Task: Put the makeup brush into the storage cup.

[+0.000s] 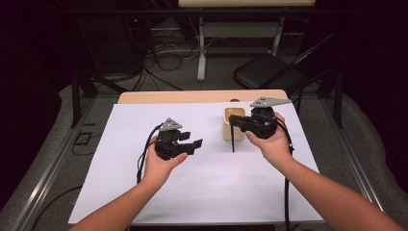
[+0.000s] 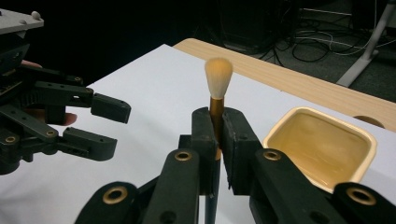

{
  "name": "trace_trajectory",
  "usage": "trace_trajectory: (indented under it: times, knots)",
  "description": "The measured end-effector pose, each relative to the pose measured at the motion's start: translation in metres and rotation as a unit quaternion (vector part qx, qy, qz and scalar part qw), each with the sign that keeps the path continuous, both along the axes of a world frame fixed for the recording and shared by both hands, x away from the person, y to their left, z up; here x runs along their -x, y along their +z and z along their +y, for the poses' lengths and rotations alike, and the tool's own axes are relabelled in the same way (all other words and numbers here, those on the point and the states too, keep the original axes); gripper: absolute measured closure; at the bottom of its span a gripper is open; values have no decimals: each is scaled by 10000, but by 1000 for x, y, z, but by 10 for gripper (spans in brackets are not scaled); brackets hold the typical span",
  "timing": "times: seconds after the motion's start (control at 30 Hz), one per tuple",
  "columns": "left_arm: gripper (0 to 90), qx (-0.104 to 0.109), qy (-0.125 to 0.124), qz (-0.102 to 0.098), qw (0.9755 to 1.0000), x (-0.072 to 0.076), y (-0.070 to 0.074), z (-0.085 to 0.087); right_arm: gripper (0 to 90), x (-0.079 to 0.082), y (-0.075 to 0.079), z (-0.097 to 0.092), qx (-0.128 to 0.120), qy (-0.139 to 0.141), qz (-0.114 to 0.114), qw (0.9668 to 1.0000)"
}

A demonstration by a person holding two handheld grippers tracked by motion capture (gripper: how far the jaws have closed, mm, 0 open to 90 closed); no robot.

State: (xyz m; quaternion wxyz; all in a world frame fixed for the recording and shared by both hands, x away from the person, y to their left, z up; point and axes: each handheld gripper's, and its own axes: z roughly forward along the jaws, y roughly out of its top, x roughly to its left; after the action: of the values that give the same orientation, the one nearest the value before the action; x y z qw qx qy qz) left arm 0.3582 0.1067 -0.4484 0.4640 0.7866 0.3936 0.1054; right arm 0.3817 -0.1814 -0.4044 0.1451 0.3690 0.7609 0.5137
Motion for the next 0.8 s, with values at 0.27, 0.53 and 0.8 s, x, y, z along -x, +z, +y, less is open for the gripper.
trace_trajectory:
  times: [0.27, 0.53, 0.8]
  knots:
    - [419, -12, 43, -15, 10000, 0, 0, 4, 840, -5, 3, -7, 63, -117, -73, 9999]
    - [417, -50, 69, -17, 10000, -1, 1, 7, 840, -11, 9, -16, -13, -277, -89, 9996]
    - [417, -63, 106, -15, 9999, -2, 1, 9, 840, -18, 15, -25, -70, -407, -124, 9991]
